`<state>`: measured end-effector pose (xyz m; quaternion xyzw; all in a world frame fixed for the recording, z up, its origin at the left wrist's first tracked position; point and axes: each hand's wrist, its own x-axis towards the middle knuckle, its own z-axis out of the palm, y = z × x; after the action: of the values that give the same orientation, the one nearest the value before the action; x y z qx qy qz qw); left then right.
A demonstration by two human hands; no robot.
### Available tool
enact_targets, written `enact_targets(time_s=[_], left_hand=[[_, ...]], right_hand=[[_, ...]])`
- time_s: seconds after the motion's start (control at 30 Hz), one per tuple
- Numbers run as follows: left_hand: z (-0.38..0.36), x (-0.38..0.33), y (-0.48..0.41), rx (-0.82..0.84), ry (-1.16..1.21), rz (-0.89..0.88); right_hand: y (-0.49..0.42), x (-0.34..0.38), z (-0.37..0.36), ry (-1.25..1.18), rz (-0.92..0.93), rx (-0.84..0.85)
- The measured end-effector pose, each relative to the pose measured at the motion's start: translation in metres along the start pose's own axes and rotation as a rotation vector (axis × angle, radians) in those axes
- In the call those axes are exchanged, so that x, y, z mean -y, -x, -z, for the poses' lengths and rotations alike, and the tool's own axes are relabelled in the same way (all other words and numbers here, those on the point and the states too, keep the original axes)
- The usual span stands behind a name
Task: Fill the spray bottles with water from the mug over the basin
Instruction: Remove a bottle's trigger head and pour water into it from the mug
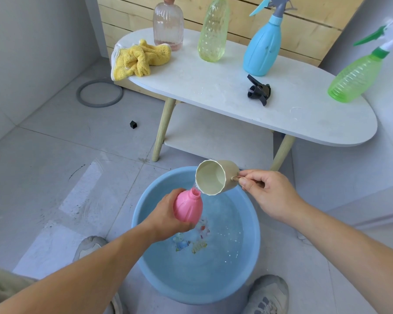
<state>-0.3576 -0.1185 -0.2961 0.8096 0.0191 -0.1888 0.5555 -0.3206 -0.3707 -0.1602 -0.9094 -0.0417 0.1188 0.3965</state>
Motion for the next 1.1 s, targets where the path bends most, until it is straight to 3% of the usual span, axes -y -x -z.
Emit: enact_targets(time_s=[1.1], left_hand=[[-0.0023,0.0068,-0.0036,-0.012,0.003,0.019]], right_hand=[[-0.0038,-0.0028,0.0016,0.083,0.115,-0.033]])
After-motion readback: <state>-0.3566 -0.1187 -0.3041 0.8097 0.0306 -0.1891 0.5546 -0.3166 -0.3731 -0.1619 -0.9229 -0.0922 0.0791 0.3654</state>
